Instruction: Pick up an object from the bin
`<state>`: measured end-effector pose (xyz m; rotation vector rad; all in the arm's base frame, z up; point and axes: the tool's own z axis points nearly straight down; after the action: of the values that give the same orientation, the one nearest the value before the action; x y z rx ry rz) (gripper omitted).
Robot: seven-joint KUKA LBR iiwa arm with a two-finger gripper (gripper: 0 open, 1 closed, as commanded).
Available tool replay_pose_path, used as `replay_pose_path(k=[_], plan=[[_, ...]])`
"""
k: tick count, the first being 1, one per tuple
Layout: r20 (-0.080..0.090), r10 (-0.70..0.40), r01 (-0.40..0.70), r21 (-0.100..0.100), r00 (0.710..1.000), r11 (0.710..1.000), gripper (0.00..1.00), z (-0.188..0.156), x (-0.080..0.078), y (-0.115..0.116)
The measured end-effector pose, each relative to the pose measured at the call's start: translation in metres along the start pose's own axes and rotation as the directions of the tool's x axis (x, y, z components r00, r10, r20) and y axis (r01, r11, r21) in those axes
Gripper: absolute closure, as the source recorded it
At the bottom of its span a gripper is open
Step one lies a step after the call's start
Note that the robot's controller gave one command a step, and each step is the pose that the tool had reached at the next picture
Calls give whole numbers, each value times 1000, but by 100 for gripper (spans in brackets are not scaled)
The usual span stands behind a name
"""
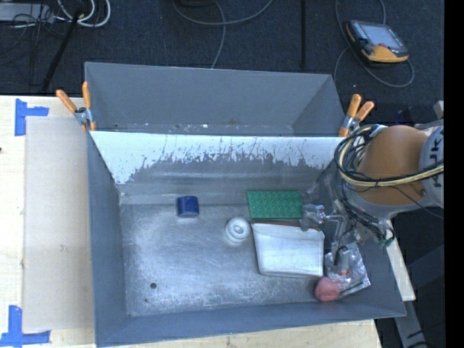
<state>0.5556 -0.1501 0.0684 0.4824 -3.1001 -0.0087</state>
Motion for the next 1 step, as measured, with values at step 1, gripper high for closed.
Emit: replay_pose_path(k=[1], plan=[[1,-5,5,4,1000,1000,100,-1,0,0]])
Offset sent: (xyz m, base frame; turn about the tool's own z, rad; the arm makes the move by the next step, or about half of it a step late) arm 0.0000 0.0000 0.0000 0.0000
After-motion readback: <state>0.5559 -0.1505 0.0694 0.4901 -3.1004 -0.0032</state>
